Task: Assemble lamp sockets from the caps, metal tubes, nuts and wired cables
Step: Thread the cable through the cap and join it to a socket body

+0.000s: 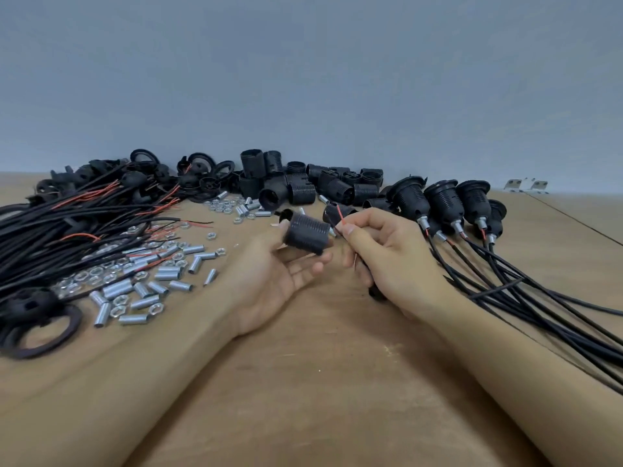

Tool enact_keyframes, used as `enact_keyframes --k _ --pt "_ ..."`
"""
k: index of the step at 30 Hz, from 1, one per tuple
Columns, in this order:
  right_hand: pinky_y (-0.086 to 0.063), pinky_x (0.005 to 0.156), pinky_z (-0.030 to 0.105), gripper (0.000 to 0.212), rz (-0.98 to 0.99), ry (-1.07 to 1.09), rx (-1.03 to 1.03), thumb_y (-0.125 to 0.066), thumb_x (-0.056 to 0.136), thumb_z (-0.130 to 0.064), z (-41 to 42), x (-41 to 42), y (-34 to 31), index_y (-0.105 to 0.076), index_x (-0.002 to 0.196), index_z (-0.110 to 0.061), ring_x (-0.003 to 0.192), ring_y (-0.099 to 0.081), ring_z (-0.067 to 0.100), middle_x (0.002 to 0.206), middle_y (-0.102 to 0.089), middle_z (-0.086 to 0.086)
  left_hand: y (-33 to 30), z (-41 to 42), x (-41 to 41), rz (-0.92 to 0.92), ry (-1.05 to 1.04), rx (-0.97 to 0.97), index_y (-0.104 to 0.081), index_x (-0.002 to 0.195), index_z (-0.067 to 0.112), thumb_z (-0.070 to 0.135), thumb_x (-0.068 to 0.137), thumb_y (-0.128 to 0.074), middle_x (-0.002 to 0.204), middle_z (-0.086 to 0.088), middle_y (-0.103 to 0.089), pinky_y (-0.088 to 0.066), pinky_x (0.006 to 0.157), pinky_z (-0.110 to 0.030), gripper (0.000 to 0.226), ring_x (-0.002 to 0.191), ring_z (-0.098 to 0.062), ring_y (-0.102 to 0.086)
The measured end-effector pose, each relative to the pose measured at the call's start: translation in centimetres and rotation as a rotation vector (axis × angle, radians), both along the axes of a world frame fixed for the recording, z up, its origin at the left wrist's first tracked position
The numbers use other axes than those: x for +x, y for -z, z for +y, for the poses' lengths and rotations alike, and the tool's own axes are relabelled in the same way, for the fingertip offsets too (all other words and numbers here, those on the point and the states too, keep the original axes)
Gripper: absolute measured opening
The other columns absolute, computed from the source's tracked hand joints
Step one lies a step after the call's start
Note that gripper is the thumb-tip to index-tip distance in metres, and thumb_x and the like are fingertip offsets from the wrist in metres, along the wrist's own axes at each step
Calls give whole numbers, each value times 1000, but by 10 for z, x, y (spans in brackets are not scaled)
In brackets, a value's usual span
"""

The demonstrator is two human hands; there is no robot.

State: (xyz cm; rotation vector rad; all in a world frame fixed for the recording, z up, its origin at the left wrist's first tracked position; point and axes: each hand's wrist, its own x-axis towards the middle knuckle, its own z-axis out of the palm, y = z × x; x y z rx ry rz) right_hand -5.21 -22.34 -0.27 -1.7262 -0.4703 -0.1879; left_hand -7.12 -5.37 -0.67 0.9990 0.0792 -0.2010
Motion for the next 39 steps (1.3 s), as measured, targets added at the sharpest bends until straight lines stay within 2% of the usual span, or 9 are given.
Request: enact_keyframes --k 4,10,17,20,23,27,31,35,39 --pt "-32 43 14 11 -58 15 -27 -60 96 -16 3 -3 0 -65 86 -17 40 -39 3 49 -58 -16 -5 -3 3 66 89 -72 -70 100 -3 62 96 -42 94 -18 -70 -50 46 -24 71 57 -19 -61" --pt "-29 42 13 11 -117 -12 -31 -71 90 -18 1 -6 -4 -71 80 -23 43 -35 5 50 -45 -8 -7 -3 8 131 87 -52 -56 86 2 54 99 -45 65 -10 -59 -34 30 -18 55 46 -15 -54" --pt "-31 52 12 11 -281 -34 -108 -73 87 -12 3 -9 -5 -73 81 -20 52 -37 3 58 -52 4 -6 0 13 139 101 -69 -61 92 3 59 93 -53 65 -8 -61 -40 32 -17 57 47 -13 -56" --pt "-34 54 10 10 -246 -34 -113 -71 88 -9 4 -11 -3 -73 81 -16 50 -40 1 56 -58 -9 -4 -1 16 113 137 -64 -74 74 -1 59 96 -47 67 -9 -64 -46 40 -19 69 50 -14 -58" --pt "-36 56 6 9 -252 -58 -127 -68 88 -2 4 -14 -5 -71 81 -6 47 -51 -1 54 -58 6 -1 -4 17 65 170 -65 -75 63 3 62 97 -39 68 -9 -63 -46 52 -23 77 54 -15 -55" --pt "-30 53 7 11 -277 24 -205 -70 87 -7 5 -14 -6 -71 77 -10 45 -35 2 47 -35 -11 -2 -5 18 79 169 -54 -62 103 -3 63 95 -42 84 -13 -55 -37 56 -26 69 56 -16 -47" --pt "-27 49 8 15 -265 50 -273 -69 89 -10 5 -16 -9 -69 73 -12 44 -30 5 45 -31 -11 -3 -9 15 36 74 16 -57 72 4 59 96 -48 66 -10 -56 -36 54 -27 60 53 -17 -46" --pt "-27 47 9 17 -192 98 -274 -69 88 -15 6 -14 -7 -69 72 -14 44 -32 5 49 -37 -7 -5 -12 12 12 34 77 -55 99 1 59 96 -47 71 -12 -60 -38 50 -27 59 54 -18 -46" --pt "-27 45 10 20 -118 106 -219 -69 88 -19 6 -12 -5 -67 69 -20 41 -36 4 48 -44 -12 -4 -15 11 -56 -48 153 -56 78 6 58 98 -44 62 -9 -57 -39 45 -27 57 51 -18 -49"
